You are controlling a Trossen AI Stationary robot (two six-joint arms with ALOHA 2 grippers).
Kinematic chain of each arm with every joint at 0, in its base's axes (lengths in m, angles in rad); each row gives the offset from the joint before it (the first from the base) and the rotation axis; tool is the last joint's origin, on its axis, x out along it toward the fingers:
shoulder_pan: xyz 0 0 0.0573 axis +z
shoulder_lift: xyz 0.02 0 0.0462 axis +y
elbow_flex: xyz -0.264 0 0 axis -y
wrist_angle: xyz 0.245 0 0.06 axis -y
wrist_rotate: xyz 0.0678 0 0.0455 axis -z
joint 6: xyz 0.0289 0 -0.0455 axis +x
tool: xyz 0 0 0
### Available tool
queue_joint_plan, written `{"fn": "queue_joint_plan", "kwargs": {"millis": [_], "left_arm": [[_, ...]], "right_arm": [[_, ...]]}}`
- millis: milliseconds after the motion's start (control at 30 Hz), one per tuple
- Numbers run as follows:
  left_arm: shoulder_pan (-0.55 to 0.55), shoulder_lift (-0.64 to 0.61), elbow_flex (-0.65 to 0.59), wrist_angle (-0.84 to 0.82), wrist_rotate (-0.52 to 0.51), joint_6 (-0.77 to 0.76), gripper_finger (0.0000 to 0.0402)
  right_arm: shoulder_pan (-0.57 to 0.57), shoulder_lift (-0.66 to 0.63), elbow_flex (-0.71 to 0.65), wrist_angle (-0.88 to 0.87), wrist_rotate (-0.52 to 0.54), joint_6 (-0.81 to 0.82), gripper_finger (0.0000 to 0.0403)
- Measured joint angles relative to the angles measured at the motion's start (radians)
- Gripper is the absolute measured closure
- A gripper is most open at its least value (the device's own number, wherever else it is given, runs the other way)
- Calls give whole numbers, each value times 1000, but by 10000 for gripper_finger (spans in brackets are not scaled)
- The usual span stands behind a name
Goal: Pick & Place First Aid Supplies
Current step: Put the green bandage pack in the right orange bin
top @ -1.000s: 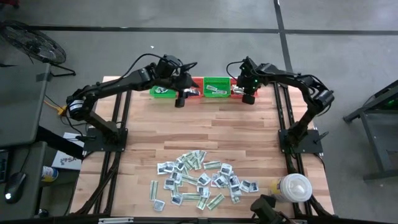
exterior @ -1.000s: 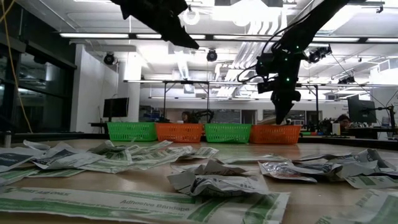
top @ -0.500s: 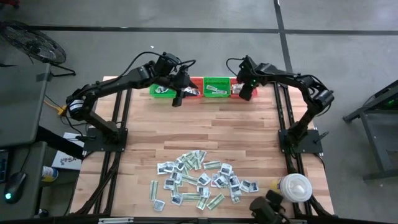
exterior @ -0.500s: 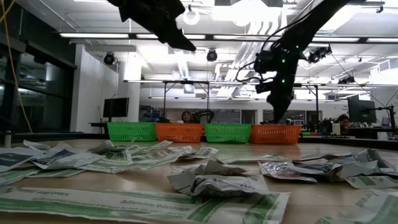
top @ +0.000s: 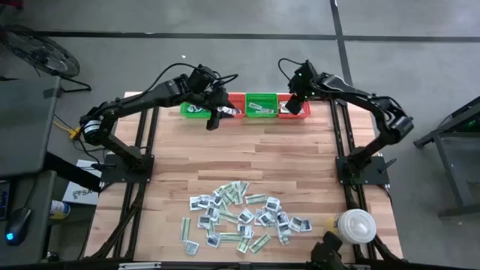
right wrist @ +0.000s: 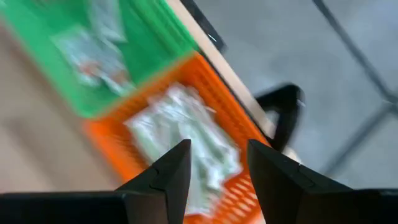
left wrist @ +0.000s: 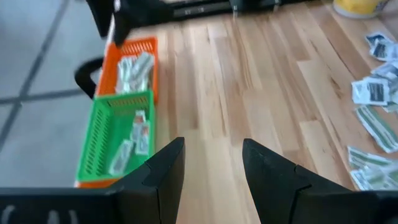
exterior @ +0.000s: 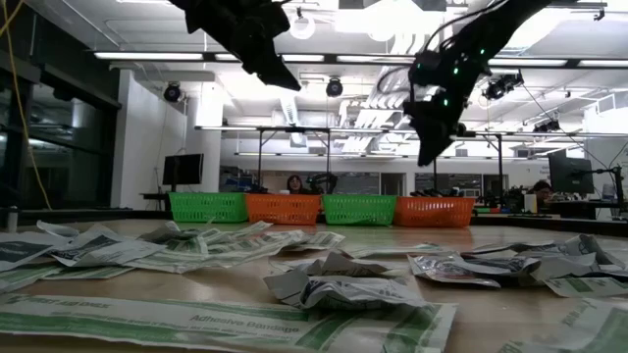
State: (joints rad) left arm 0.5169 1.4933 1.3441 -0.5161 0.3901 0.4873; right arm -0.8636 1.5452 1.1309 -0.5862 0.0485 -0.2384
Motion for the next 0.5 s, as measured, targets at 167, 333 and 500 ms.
{"fn": "queue_joint_plan", "kwargs": {"millis": [167, 333, 500], "left_arm": [[-33, 0, 0, -73, -42, -22, 244], [-89, 0, 0, -99, -105, -47, 244], [-137, 0, 0, -103, -158, -95, 244]], "right_arm": [[2, -82, 0, 6, -125, 43, 253], [2, -149, 0, 16, -183, 36, 253], [2, -194, 0, 15, -251, 43, 253]]}}
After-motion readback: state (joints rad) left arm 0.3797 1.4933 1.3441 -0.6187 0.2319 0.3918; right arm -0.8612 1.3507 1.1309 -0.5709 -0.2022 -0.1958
